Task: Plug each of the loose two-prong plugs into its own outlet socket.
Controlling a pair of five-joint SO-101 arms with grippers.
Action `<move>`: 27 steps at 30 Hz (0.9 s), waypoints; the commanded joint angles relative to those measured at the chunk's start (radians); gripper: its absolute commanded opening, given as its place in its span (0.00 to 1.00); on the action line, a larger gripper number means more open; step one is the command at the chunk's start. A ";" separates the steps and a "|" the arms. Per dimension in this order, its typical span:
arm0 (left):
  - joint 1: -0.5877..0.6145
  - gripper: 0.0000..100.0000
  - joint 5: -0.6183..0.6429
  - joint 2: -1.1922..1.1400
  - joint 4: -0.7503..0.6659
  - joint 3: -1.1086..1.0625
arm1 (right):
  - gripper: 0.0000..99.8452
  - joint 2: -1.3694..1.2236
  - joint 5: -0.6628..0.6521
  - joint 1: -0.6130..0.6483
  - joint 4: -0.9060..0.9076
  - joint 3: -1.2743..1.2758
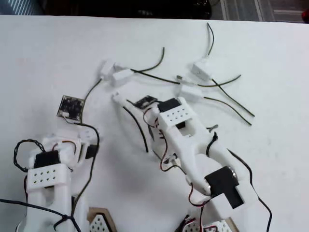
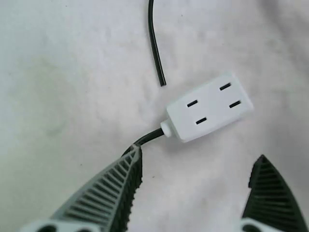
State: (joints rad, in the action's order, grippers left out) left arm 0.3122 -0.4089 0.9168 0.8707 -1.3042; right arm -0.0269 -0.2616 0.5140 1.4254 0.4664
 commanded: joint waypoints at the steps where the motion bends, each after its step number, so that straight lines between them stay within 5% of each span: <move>1: 0.002 0.34 -0.005 0.016 -0.009 0.003 | 0.02 -0.036 0.002 -0.008 -0.041 -0.021; 8: 0.002 0.34 -0.005 0.016 -0.009 0.003 | 0.11 -0.137 0.002 -0.008 -0.054 -0.029; 27: 0.002 0.34 -0.006 0.018 -0.011 0.003 | 0.09 -0.143 0.002 -0.010 -0.053 -0.072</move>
State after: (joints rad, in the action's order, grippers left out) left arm 0.3122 -0.4089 0.9168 0.8707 -1.3042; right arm -0.1711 -0.2616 0.5125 1.3763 0.4250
